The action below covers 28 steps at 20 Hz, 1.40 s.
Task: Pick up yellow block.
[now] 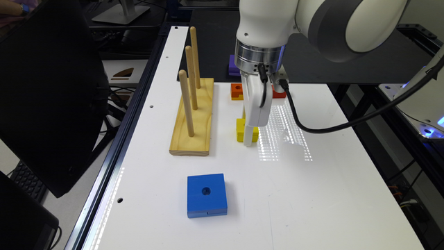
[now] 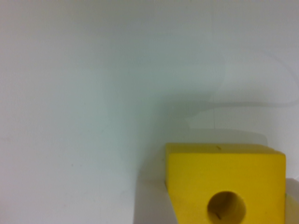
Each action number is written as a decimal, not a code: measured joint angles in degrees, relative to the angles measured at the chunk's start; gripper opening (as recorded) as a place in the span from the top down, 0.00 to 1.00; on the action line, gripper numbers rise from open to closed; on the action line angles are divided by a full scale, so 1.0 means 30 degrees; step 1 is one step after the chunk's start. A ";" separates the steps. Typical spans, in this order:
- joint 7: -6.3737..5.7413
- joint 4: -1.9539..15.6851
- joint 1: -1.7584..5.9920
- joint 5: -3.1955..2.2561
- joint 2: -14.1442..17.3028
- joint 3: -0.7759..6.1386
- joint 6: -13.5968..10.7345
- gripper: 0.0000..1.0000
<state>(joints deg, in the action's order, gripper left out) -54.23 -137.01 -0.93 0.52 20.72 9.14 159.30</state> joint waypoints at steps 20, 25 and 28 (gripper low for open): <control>0.0000 -0.0012 0.0001 -0.0001 -0.0118 0.0000 -0.0070 1.00; 0.0000 -0.0025 0.0001 -0.0001 -0.1154 0.0002 -0.1123 1.00; 0.0000 -0.0071 0.0000 -0.0001 -0.1632 0.0006 -0.1622 1.00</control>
<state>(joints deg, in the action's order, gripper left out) -54.23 -137.22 -0.93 0.51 15.82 9.16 154.44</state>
